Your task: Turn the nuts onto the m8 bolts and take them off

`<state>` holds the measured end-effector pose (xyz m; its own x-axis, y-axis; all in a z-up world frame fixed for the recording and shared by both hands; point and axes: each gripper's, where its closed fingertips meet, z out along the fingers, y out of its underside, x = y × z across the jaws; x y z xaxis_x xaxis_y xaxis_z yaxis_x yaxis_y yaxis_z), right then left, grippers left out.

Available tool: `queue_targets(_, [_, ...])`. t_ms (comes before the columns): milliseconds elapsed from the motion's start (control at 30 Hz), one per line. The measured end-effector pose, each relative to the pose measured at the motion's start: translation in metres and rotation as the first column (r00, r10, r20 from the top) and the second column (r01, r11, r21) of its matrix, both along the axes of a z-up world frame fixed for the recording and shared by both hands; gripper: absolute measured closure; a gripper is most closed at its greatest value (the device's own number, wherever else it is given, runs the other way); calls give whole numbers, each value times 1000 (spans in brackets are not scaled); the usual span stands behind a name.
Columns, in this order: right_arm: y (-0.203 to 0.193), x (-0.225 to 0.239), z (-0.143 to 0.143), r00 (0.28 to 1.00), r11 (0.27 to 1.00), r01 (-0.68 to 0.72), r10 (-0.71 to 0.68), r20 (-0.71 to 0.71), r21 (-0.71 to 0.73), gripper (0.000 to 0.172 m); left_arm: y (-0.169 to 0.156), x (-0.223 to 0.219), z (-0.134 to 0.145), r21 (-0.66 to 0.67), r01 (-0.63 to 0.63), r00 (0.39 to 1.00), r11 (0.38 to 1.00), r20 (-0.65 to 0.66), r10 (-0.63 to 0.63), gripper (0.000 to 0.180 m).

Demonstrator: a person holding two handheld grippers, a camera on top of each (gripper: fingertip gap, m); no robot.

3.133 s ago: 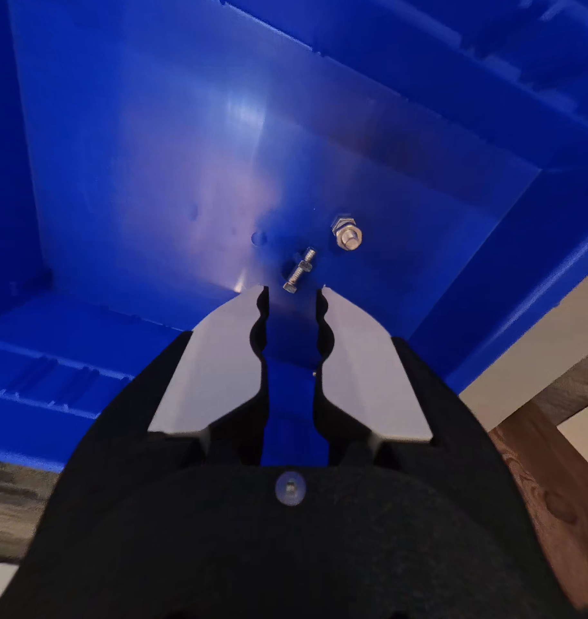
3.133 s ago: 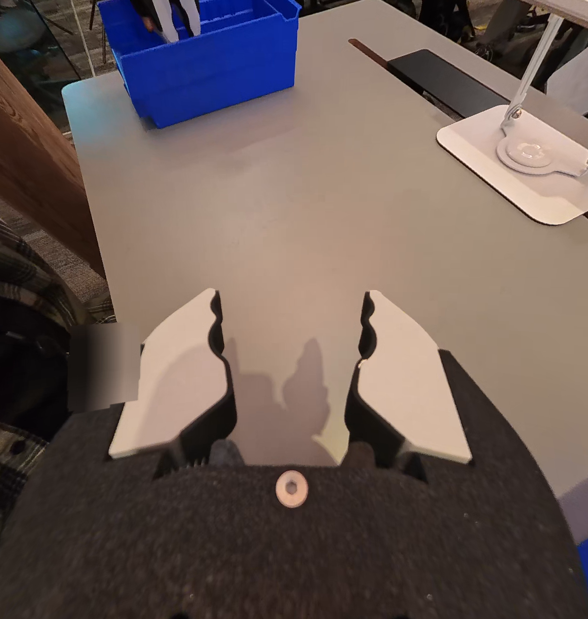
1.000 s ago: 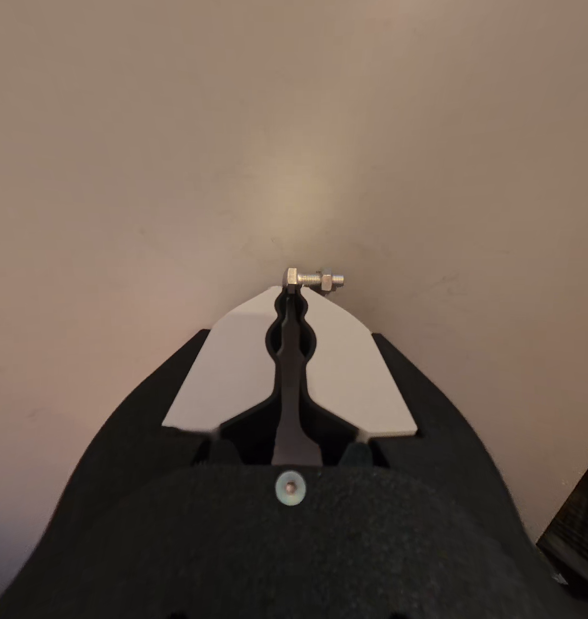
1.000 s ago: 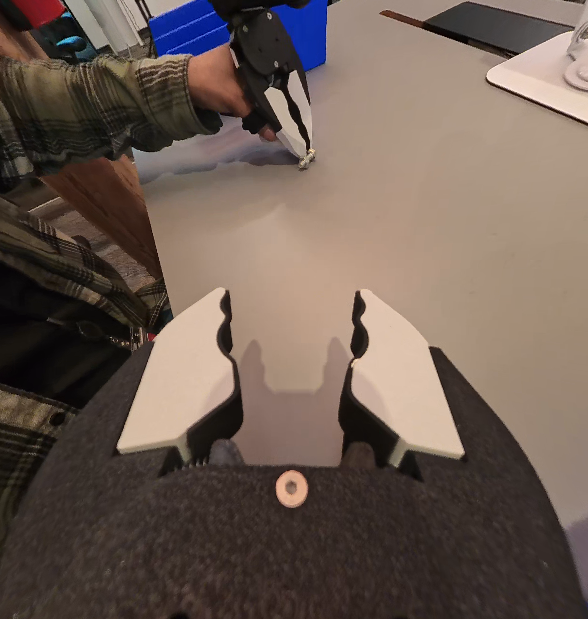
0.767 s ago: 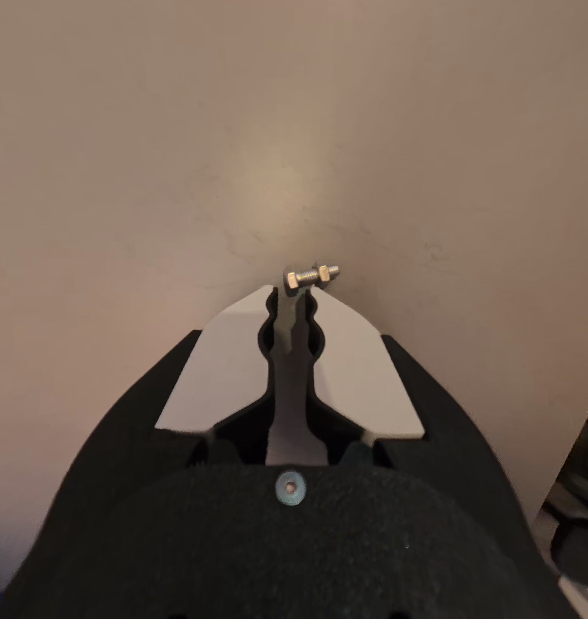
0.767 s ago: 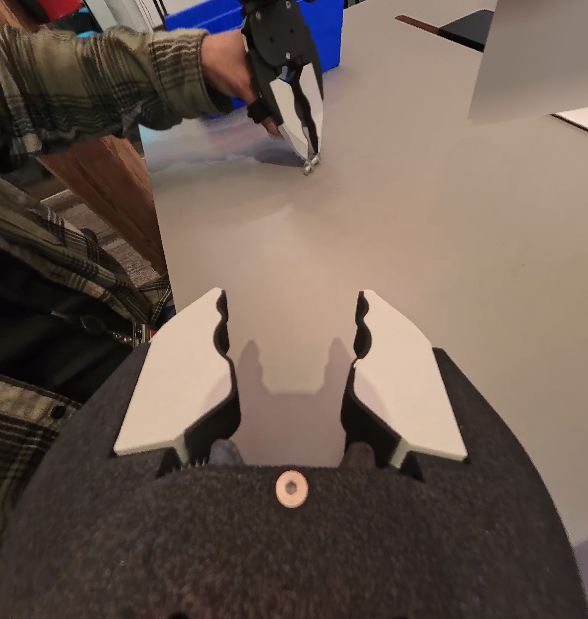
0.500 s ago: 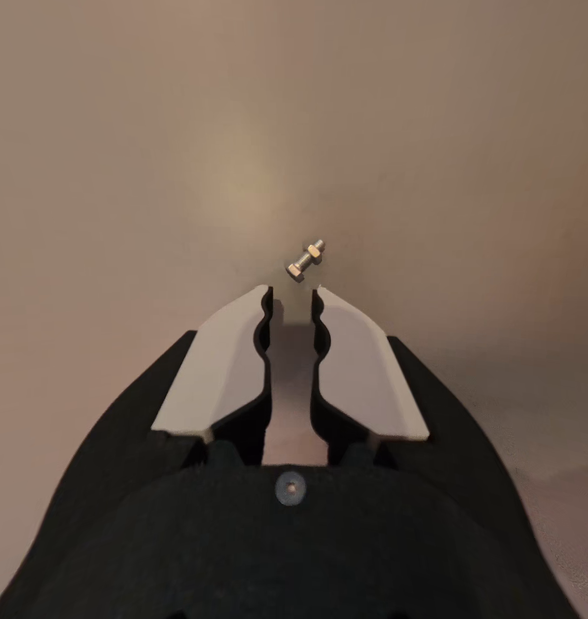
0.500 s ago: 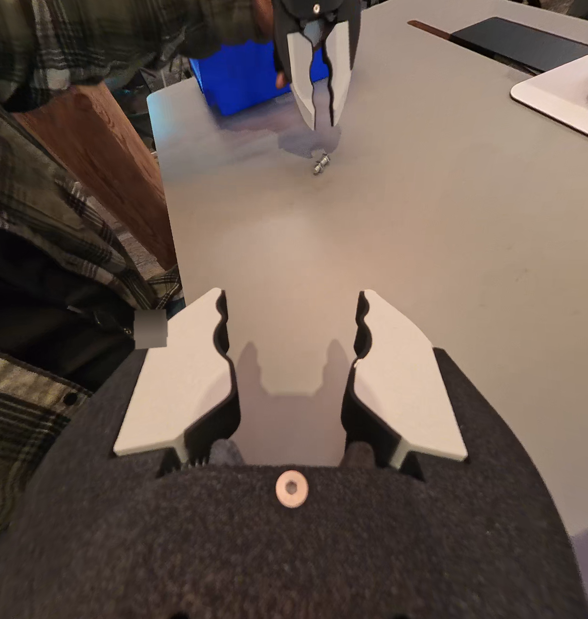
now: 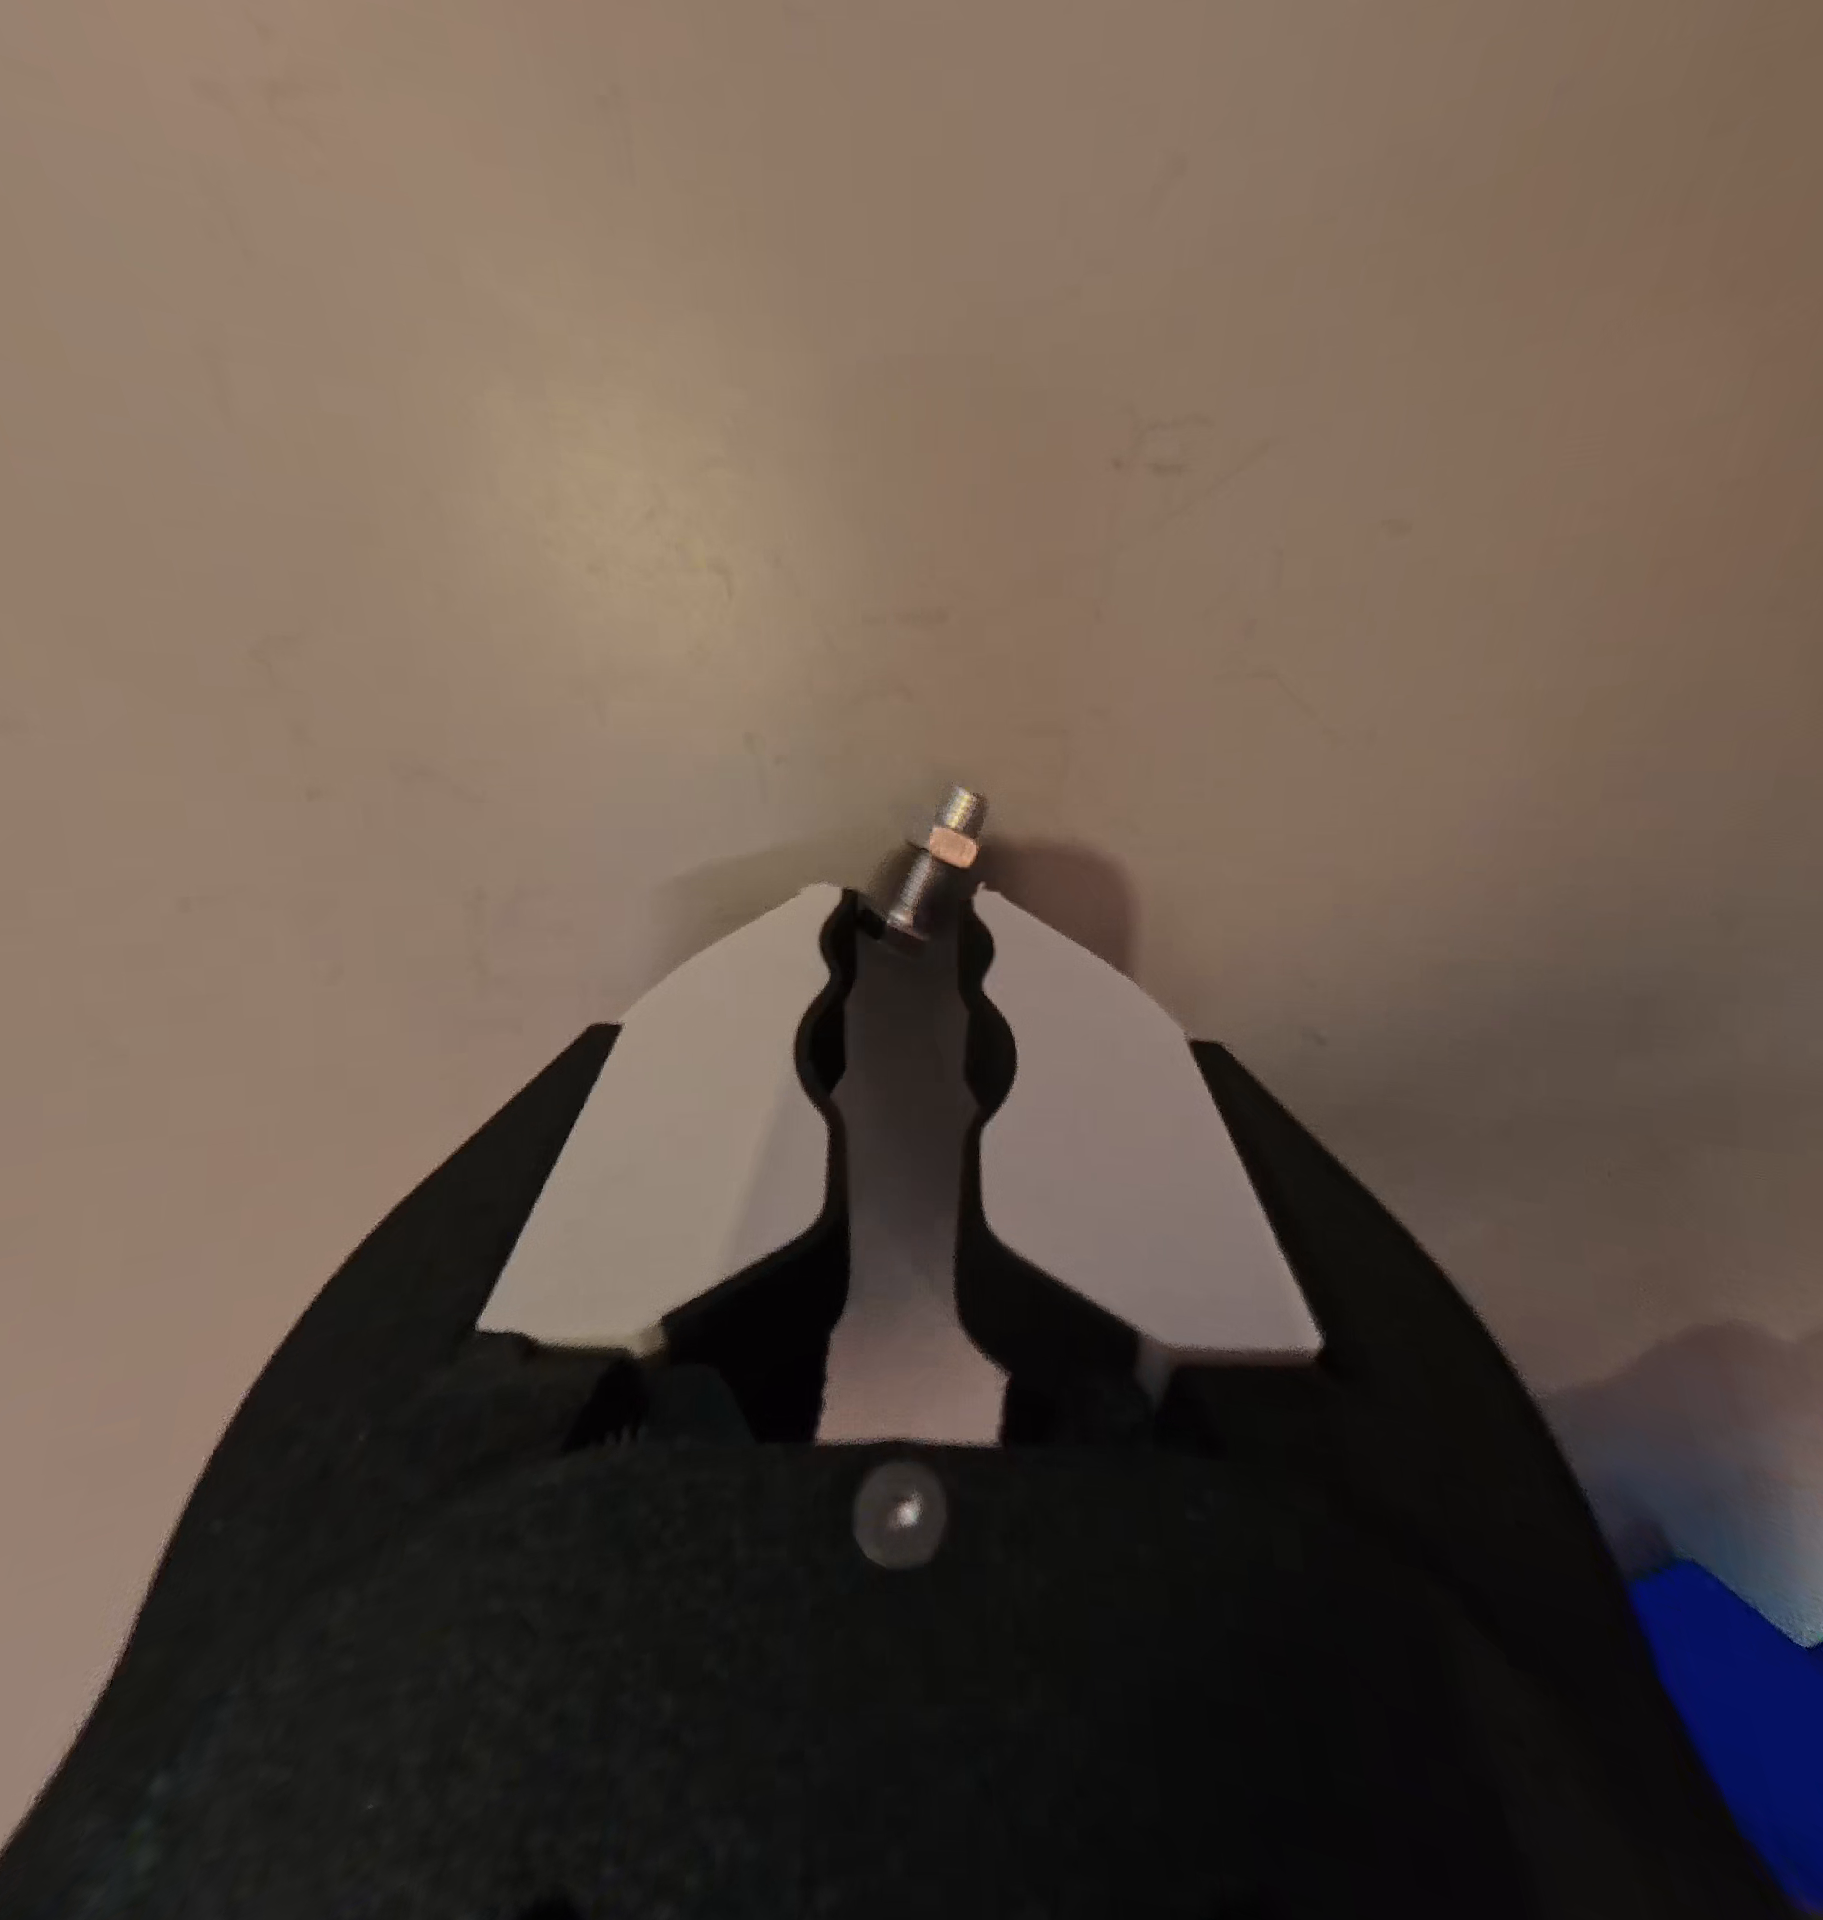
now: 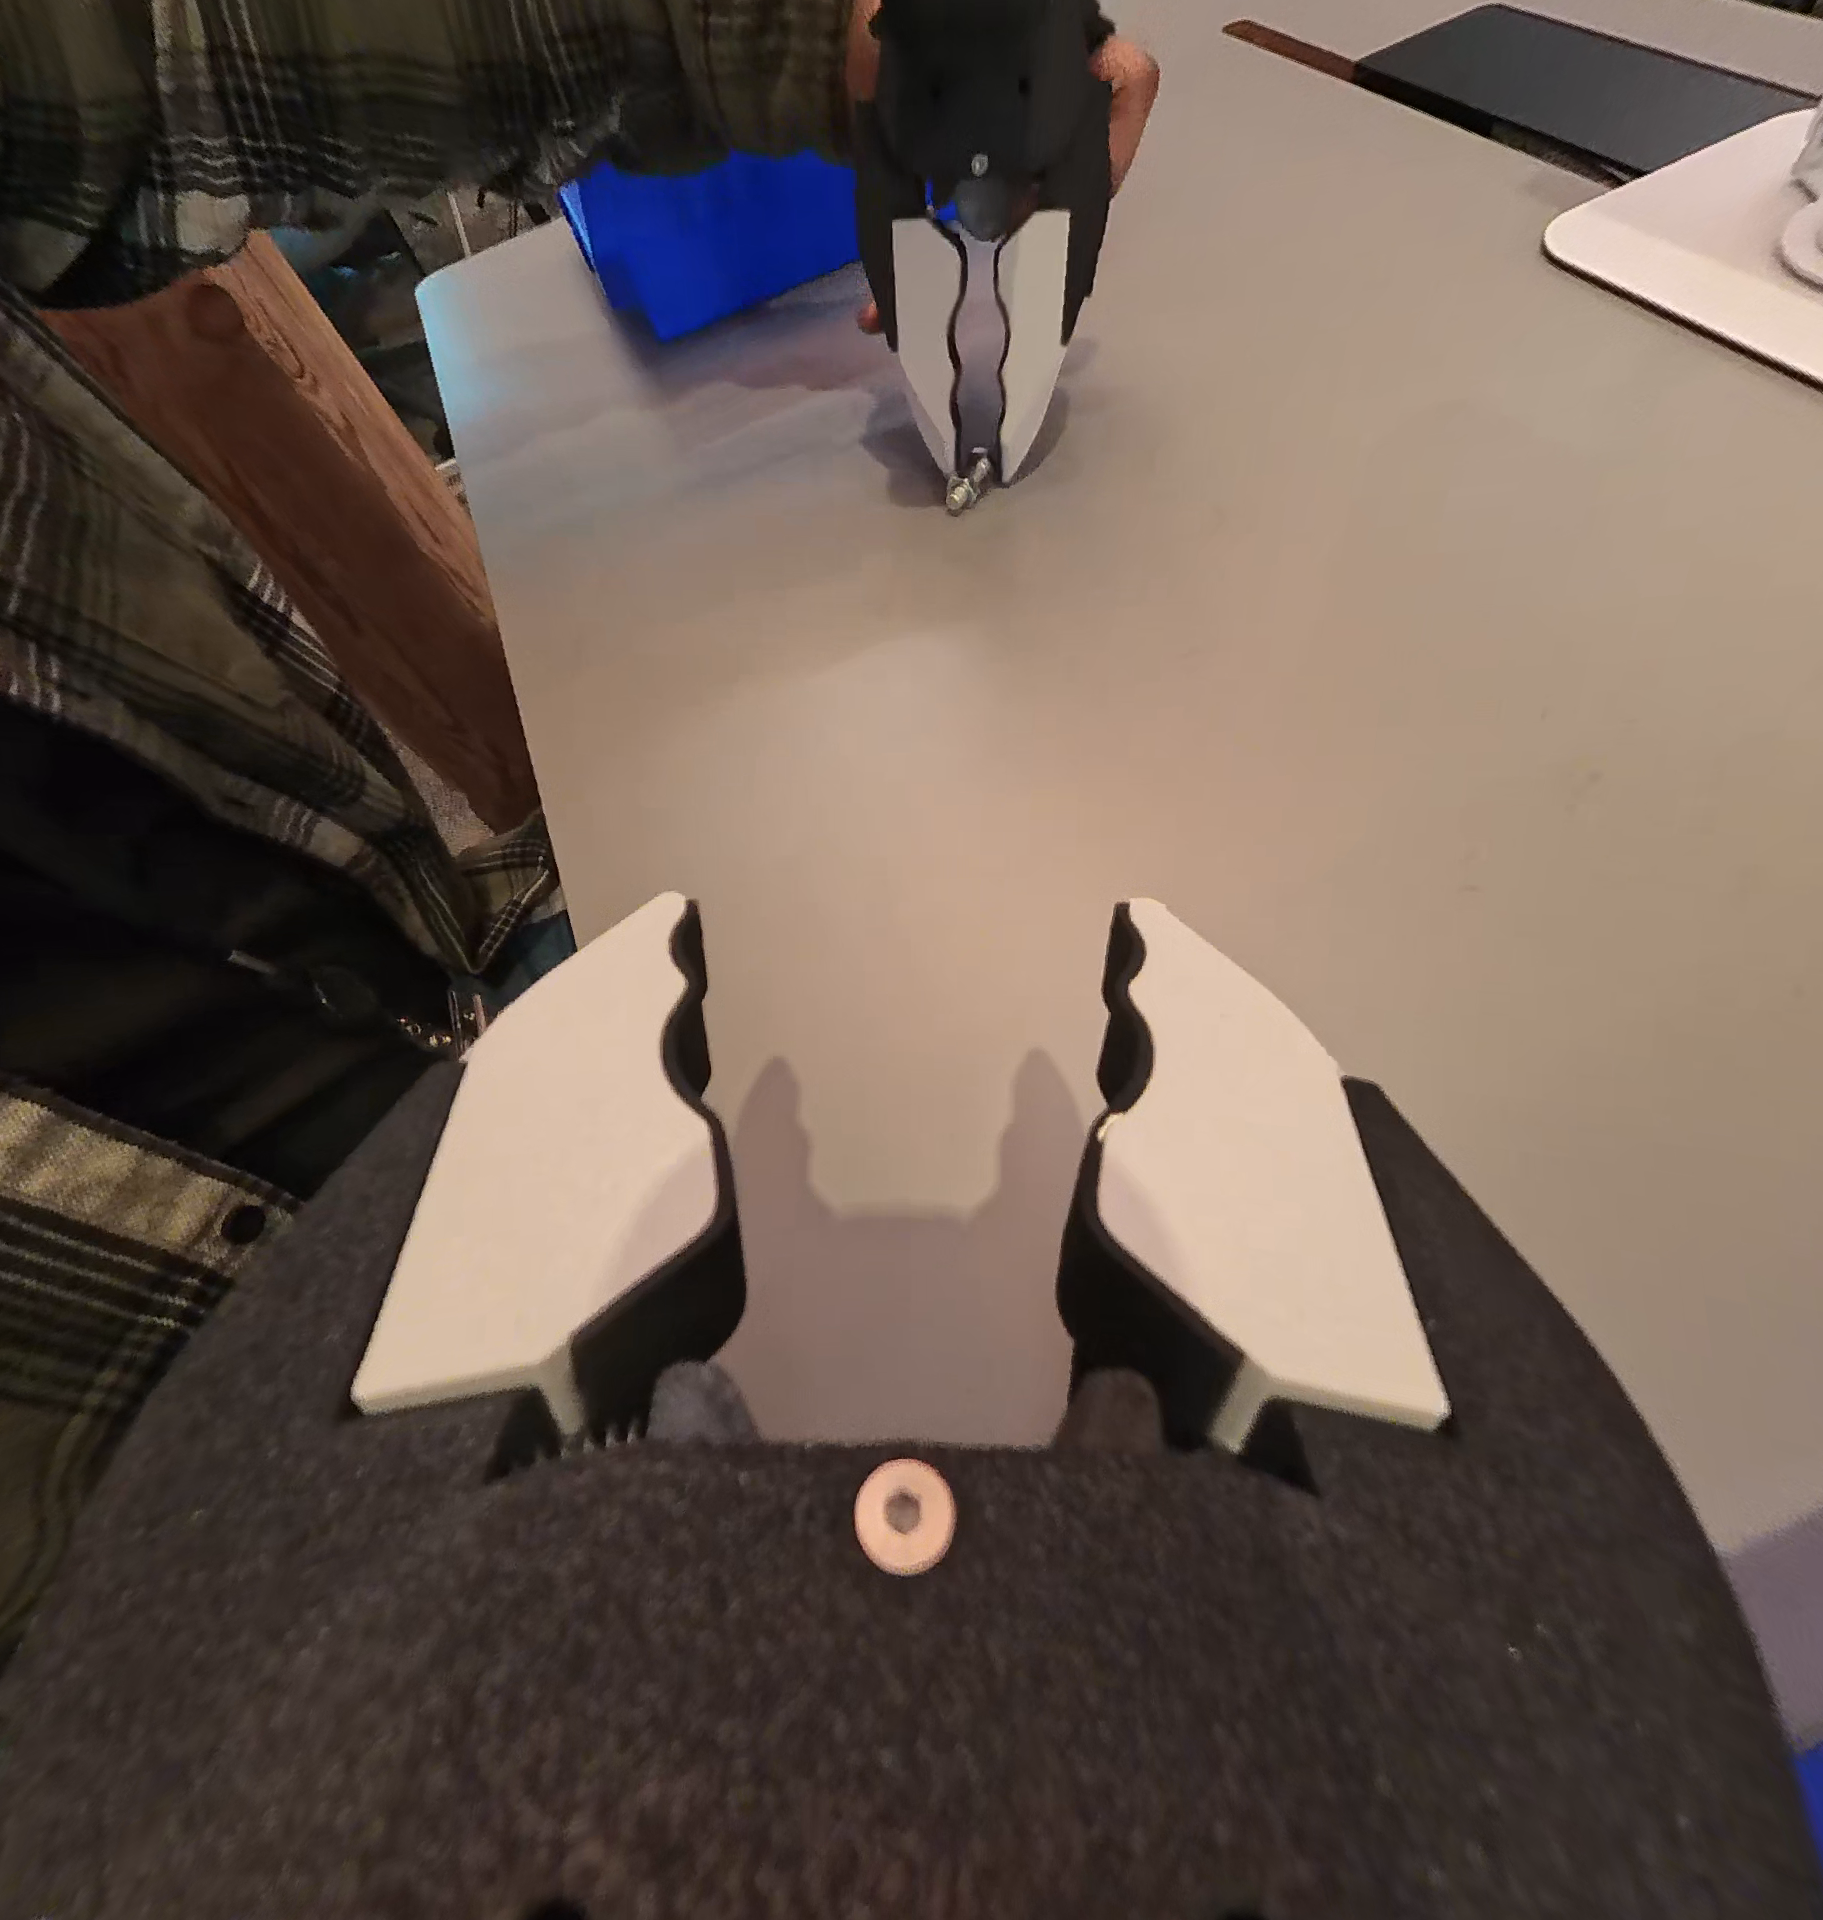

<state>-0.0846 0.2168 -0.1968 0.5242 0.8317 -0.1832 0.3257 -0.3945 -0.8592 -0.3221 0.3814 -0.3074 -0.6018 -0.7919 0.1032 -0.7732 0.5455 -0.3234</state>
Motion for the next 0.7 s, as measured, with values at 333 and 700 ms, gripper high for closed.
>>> queue_targets(333, [4,-9,3,1000,1000,-13,14,-12,15,100,-2,2,1,-47,-202,977,978,60,205,167])
queue_targets(700, [64,-77,29,985,980,-78,104,-136,183,110,-16,66,97,-606,-425,440,672,511,739,167])
